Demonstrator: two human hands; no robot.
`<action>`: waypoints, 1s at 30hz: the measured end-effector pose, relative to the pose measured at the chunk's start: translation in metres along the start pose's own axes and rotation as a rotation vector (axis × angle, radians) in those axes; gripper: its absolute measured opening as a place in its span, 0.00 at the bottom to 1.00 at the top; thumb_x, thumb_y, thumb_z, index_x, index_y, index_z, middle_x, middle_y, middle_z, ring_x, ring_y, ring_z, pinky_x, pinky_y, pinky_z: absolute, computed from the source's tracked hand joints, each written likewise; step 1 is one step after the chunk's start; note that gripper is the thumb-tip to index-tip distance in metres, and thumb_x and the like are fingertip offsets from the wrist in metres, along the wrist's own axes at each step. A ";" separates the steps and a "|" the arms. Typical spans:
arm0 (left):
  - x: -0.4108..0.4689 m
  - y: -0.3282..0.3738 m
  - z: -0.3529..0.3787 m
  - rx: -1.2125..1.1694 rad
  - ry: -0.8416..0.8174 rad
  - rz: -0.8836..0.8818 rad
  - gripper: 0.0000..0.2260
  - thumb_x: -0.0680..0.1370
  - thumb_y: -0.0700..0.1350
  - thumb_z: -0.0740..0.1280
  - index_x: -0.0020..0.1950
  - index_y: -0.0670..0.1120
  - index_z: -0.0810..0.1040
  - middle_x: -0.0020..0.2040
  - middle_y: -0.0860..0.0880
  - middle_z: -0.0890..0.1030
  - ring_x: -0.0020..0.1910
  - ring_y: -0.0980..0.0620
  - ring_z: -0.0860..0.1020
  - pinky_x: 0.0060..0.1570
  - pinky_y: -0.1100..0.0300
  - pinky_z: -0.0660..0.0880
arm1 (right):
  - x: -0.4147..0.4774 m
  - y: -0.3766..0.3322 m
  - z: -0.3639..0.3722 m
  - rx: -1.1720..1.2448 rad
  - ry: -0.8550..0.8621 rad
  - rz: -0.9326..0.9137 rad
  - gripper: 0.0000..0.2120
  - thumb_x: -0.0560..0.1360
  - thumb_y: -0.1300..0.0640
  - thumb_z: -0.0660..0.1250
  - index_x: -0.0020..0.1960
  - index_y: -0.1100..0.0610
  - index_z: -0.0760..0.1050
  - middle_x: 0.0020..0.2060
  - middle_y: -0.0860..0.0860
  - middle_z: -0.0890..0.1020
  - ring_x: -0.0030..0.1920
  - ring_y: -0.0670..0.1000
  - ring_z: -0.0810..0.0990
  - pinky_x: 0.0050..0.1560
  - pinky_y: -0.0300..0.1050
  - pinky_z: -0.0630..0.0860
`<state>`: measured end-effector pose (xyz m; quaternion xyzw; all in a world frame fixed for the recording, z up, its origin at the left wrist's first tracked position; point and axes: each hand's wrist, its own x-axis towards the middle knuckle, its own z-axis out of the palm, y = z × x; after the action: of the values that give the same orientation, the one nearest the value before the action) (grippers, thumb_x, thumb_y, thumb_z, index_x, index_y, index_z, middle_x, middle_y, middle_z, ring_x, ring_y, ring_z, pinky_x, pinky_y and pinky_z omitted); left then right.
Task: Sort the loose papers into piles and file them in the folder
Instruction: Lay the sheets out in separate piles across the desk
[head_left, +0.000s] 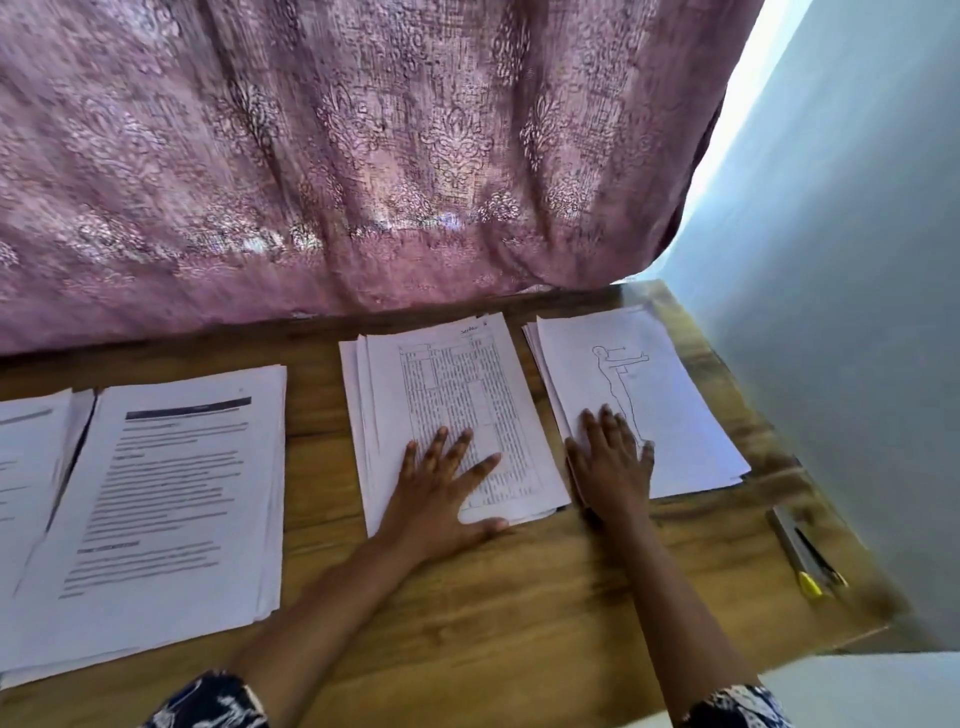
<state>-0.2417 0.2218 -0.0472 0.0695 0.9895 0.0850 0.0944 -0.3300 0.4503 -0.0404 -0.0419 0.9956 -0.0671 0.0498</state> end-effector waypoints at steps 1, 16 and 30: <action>-0.001 0.001 -0.001 0.007 -0.001 -0.008 0.39 0.68 0.78 0.44 0.75 0.67 0.38 0.77 0.52 0.33 0.76 0.46 0.31 0.72 0.43 0.30 | 0.000 0.000 0.001 0.003 -0.007 -0.004 0.27 0.81 0.41 0.43 0.78 0.48 0.50 0.78 0.50 0.51 0.78 0.51 0.48 0.73 0.63 0.46; -0.008 -0.049 -0.011 -0.352 0.368 -0.538 0.32 0.80 0.61 0.56 0.79 0.48 0.52 0.79 0.45 0.55 0.78 0.46 0.52 0.76 0.50 0.50 | -0.025 -0.089 0.017 0.048 -0.052 -0.339 0.44 0.67 0.31 0.19 0.77 0.51 0.36 0.78 0.52 0.41 0.76 0.52 0.35 0.72 0.54 0.33; -0.092 -0.135 -0.052 -0.391 0.594 -0.655 0.27 0.80 0.55 0.61 0.76 0.45 0.63 0.75 0.43 0.65 0.75 0.43 0.62 0.74 0.42 0.56 | -0.065 -0.186 -0.007 0.248 0.032 -0.524 0.30 0.81 0.42 0.47 0.78 0.55 0.53 0.78 0.53 0.50 0.77 0.53 0.45 0.72 0.49 0.35</action>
<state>-0.1791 0.0678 -0.0049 -0.2922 0.9090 0.2513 -0.1591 -0.2521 0.2736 -0.0014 -0.2903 0.9357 -0.1996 0.0197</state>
